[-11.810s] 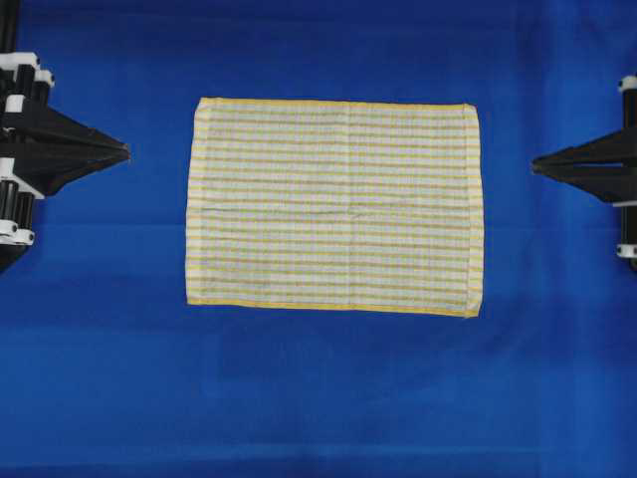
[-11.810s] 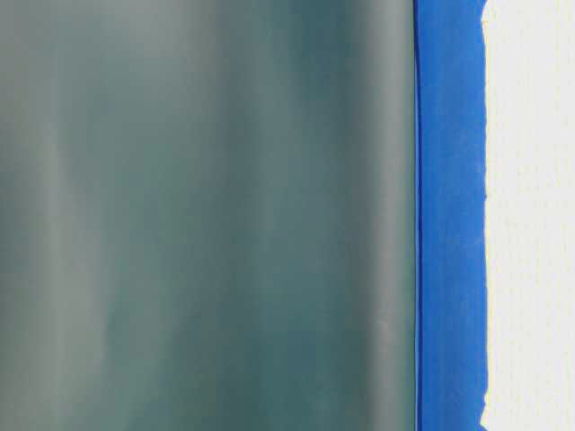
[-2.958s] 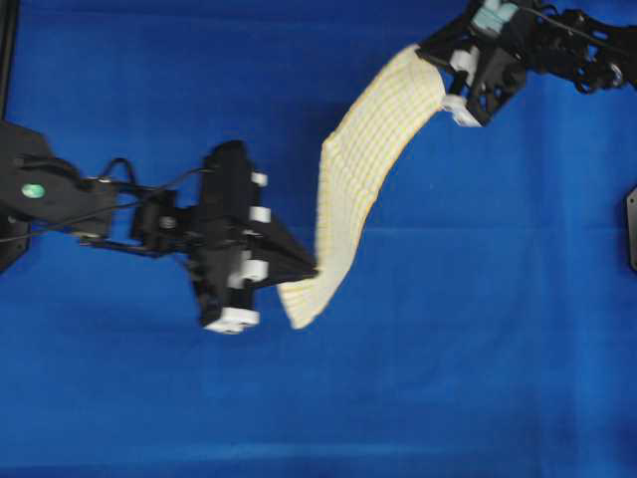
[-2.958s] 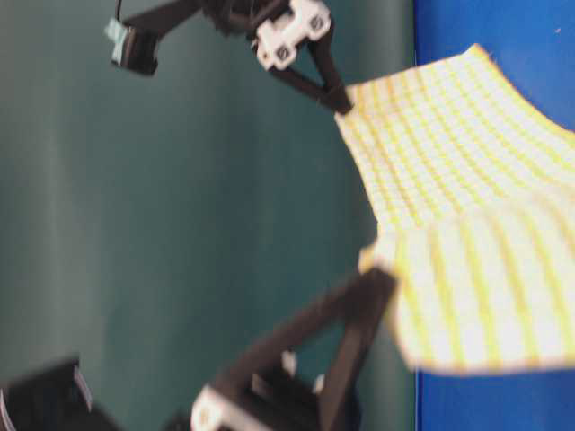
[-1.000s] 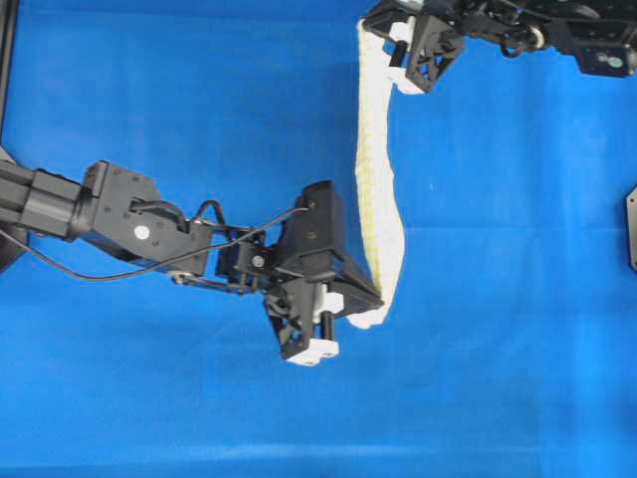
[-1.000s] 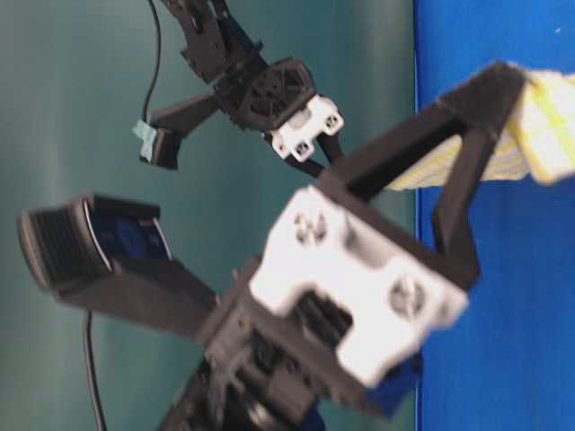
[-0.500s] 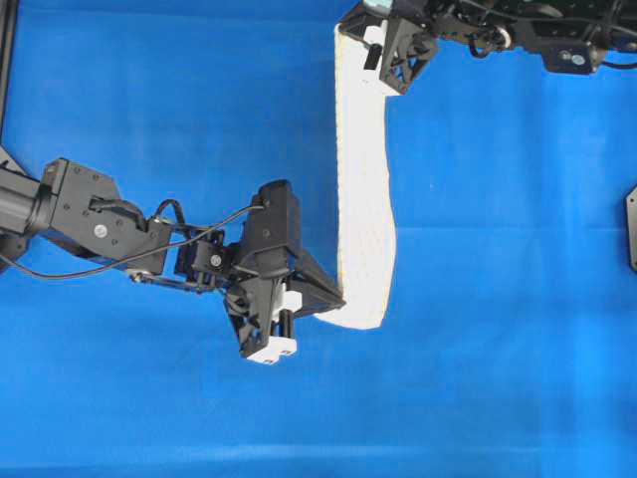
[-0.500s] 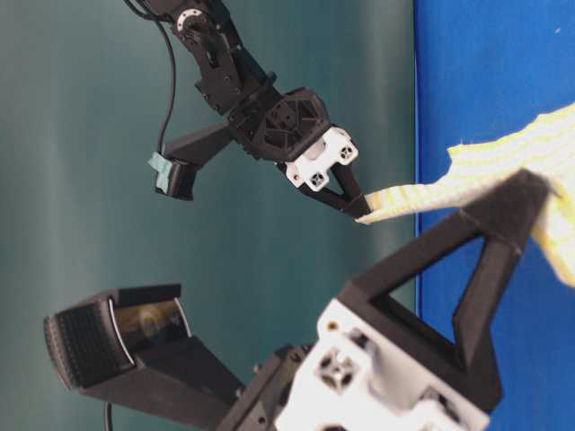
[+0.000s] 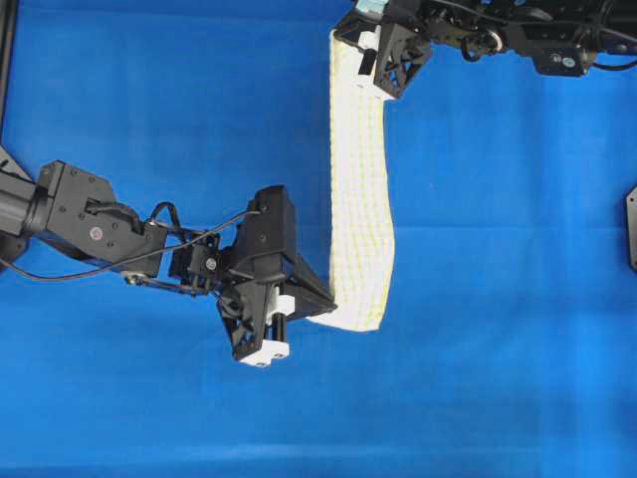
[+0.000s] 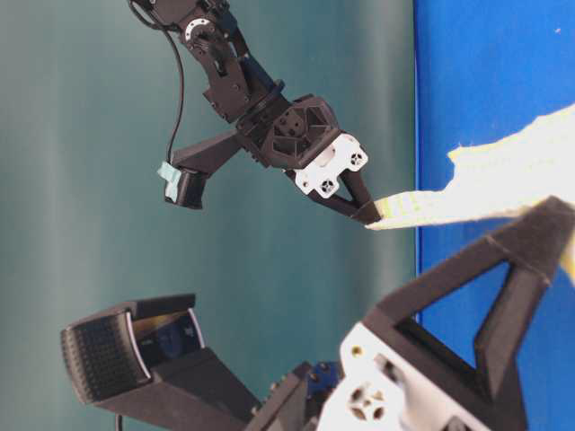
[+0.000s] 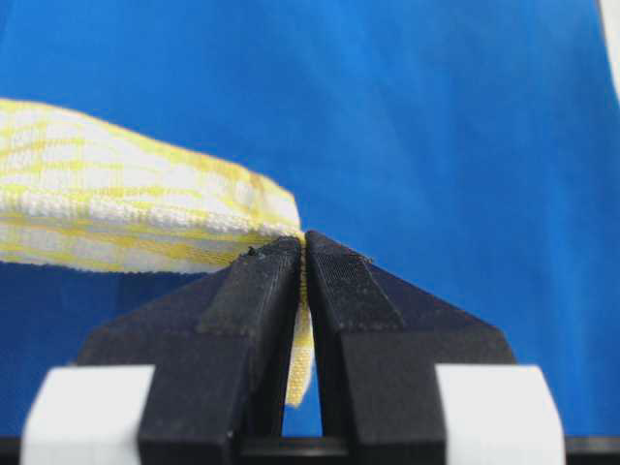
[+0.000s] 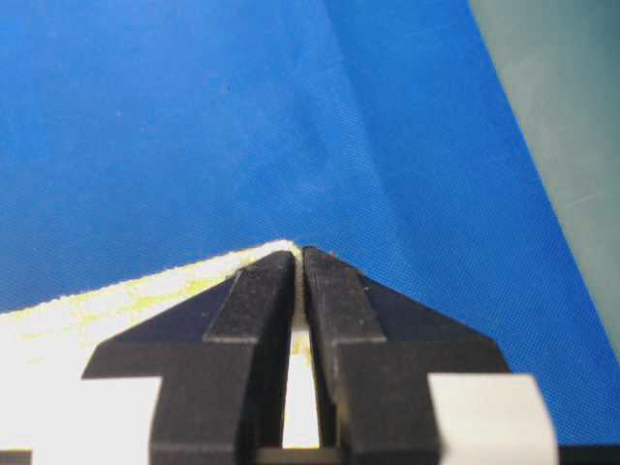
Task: Fold the yellow towel.
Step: 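Lower the strip flat lengthwise and open both grippers, then move both grippers to the strip's top corners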
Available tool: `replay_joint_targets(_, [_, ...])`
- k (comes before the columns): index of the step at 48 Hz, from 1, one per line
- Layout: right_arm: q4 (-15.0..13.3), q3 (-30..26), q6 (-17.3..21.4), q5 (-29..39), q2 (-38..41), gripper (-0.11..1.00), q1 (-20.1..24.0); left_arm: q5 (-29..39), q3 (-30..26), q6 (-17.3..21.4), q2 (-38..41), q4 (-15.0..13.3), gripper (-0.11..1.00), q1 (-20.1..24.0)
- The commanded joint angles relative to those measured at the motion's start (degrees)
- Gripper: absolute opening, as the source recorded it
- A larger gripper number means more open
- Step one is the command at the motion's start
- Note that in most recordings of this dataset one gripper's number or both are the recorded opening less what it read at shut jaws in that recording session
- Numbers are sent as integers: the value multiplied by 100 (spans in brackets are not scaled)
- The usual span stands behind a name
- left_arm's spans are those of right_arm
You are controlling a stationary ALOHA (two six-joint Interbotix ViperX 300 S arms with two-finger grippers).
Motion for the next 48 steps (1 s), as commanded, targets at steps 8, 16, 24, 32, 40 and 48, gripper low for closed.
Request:
replay_joint_targets(8, [-9, -202, -9, -26, -9, 4, -62, -9, -62, 0, -70, 26, 4, -308])
replay_joint_targets(16, [-9, -202, -9, -9, -9, 32, -26, 0, -53, 0, -79, 26, 24, -299])
replay_joint_targets(24, [-44, -202, -18, 0, -44, 68, -26, 193, -18, 0, -141, 26, 41, -299])
replay_joint_targets(32, [-105, -202, -88, 62, -176, 71, -9, 404, -18, 18, -308, 26, 44, -281])
replay_joint_targets(40, [-114, -176, -193, 229, -457, 71, 97, 475, 62, 44, -527, 35, 44, -132])
replay_joint_targets(48, [-105, -149, -255, 439, -773, 71, 141, 475, 220, 79, -809, 62, 44, 35])
